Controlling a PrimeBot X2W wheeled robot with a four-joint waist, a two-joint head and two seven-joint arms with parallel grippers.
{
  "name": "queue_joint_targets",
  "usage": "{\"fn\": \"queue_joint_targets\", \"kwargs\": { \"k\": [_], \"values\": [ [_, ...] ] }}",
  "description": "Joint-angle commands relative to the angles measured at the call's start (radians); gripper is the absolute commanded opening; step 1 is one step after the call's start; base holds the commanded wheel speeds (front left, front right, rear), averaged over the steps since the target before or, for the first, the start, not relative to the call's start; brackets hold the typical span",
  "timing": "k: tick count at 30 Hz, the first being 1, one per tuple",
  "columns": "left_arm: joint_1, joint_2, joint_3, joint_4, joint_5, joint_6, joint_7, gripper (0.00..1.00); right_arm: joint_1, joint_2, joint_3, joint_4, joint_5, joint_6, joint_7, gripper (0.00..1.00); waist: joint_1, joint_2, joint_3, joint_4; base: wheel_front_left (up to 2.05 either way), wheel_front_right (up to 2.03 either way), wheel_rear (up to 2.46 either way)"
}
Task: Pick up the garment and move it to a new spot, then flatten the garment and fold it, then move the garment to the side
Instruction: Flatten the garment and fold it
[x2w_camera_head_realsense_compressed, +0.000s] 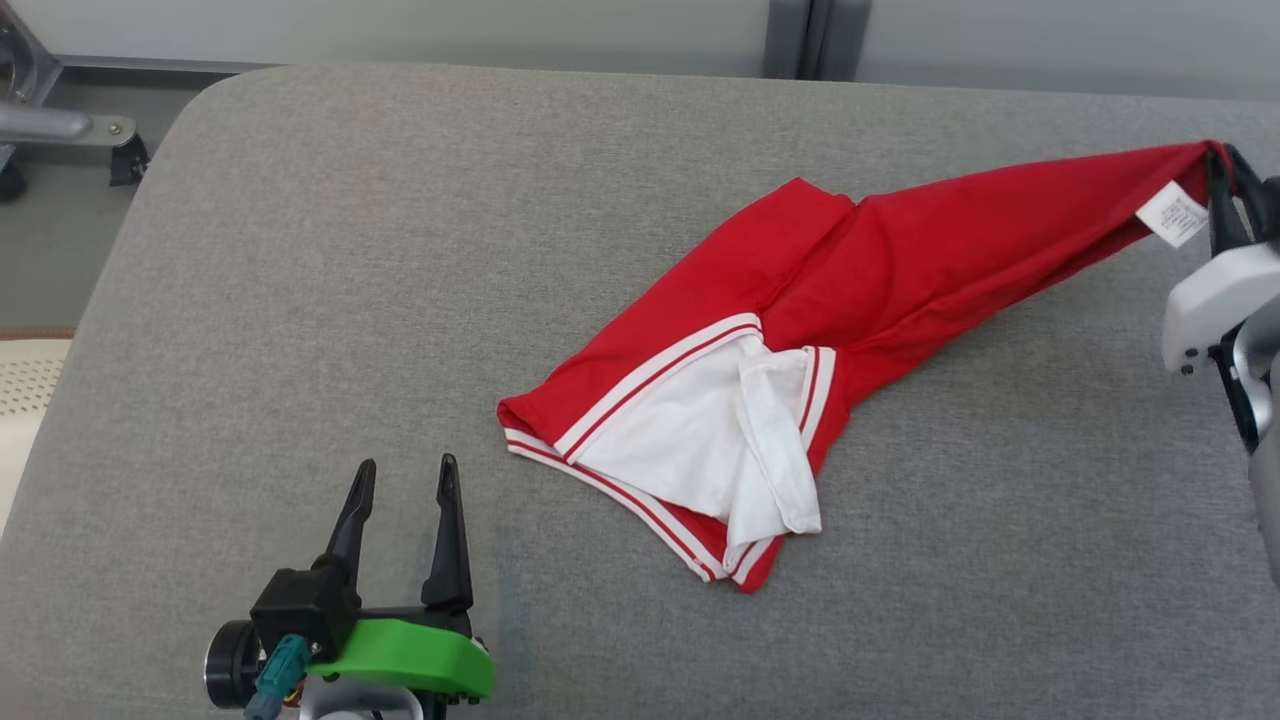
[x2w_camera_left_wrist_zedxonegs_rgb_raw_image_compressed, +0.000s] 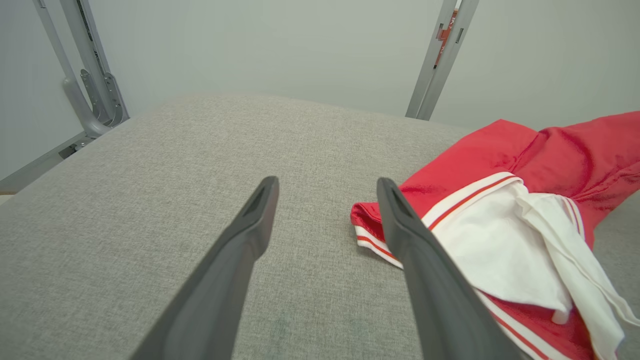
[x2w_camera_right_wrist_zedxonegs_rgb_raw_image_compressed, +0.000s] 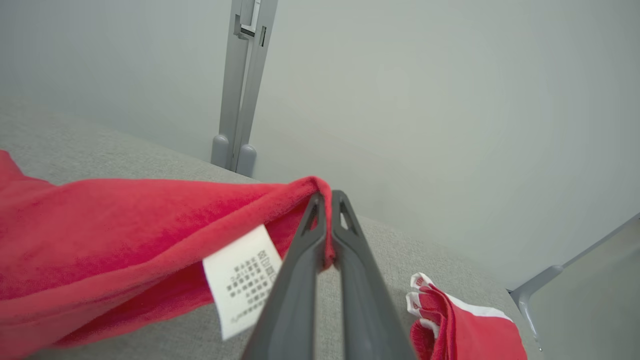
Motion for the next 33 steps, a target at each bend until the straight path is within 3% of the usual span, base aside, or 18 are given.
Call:
{"fn": "queue_joint_targets", "kwargs": {
  "k": [1, 12, 13, 15, 16, 23, 33],
  "values": [
    [0.005, 0.001, 0.006, 0.000, 0.009, -0.002, 0.000, 1.00, 0.062, 0.006, -0.011, -0.037, -0.018, -0.002, -0.002, 0.00, 0.0000, 0.0000, -0.009, -0.032, 0.00, 0.00, 0.00],
    [0.032, 0.002, 0.007, 0.010, 0.016, -0.005, 0.000, 1.00, 0.401, 0.108, -0.088, -0.215, 0.012, -0.002, -0.002, 0.00, 0.0000, 0.0000, -0.047, -0.102, 0.00, 0.00, 0.00],
    [0.033, 0.003, 0.006, 0.011, 0.017, -0.005, 0.000, 1.00, 0.419, 0.119, -0.088, -0.221, 0.017, -0.002, -0.002, 0.08, 0.0000, 0.0000, -0.051, -0.107, 0.00, 0.00, 0.00],
    [0.037, 0.004, 0.004, 0.013, 0.018, -0.006, 0.000, 1.00, 0.453, 0.141, -0.092, -0.231, 0.030, -0.002, -0.002, 0.50, 0.0000, 0.0000, -0.060, -0.119, 0.00, 0.00, 0.00],
    [0.040, 0.005, 0.003, 0.015, 0.018, -0.006, 0.000, 1.00, 0.469, 0.150, -0.096, -0.235, 0.039, -0.002, -0.002, 1.00, 0.0000, 0.0000, -0.064, -0.123, 0.00, 0.00, 0.00],
    [0.052, 0.007, -0.004, 0.030, 0.007, -0.008, 0.000, 1.00, 0.541, 0.175, -0.131, -0.307, 0.075, -0.002, -0.002, 1.00, 0.0000, 0.0000, -0.086, -0.147, 0.00, 0.00, 0.00],
    [0.047, 0.004, -0.045, 0.083, -0.033, -0.027, 0.016, 1.00, 0.610, 0.233, -0.156, -0.514, 0.095, -0.002, -0.003, 1.00, 0.0000, 0.0000, -0.110, -0.179, 0.00, 0.00, 0.00]
  ]
}}
